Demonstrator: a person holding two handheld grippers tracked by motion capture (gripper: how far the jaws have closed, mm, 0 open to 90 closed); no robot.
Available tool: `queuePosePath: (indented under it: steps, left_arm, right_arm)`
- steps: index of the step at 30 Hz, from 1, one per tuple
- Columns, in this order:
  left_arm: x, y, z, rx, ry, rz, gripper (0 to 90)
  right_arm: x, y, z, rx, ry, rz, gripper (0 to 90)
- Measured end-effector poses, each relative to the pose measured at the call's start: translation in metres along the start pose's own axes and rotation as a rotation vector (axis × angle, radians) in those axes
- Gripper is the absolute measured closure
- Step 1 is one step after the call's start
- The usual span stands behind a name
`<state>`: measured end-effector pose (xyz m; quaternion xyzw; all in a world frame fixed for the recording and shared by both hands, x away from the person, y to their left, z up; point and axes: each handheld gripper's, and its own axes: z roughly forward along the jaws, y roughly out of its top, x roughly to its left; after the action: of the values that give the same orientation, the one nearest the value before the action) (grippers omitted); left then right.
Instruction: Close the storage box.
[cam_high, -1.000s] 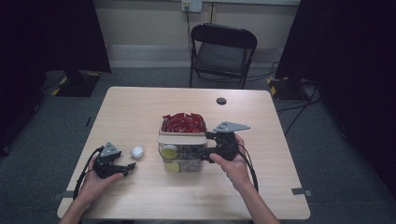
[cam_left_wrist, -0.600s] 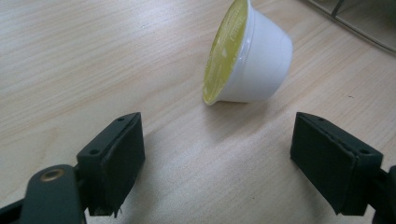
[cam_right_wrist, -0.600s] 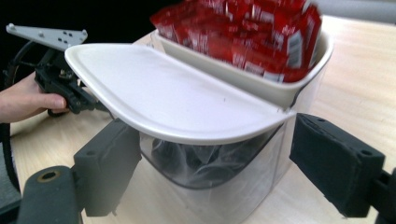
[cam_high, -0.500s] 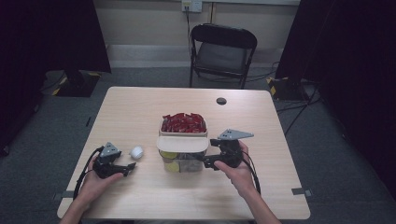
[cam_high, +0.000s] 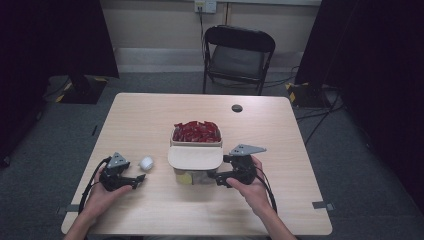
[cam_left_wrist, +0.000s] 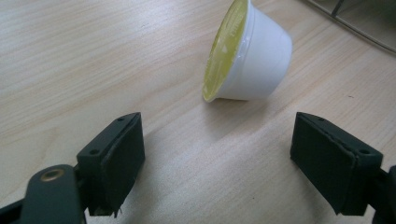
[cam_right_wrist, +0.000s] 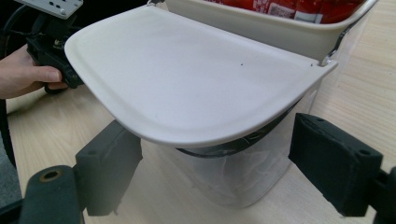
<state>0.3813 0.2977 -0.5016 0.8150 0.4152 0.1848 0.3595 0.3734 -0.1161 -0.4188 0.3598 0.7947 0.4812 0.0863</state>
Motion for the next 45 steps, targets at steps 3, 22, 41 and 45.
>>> queuePosePath:
  steps: [3,22,41,45]
  left_arm:
    - [0.0,0.0,0.0,0.0,0.0,0.0,17.2]
    - [0.0,0.0,0.0,0.0,0.0,0.001,17.2]
    - [0.0,0.0,0.0,0.001,0.0,0.001,17.2]
    - [0.0,0.0,0.0,0.0,0.0,0.001,17.2]
  right_arm:
    - [0.0,-0.003,0.002,0.004,-0.015,-0.003,16.5]
    - [-0.009,-0.019,0.013,0.059,-0.021,0.003,16.6]
    - [-0.017,-0.028,-0.013,0.045,-0.083,0.011,15.8]
    - [-0.028,-0.027,-0.028,0.01,-0.119,0.032,15.9]
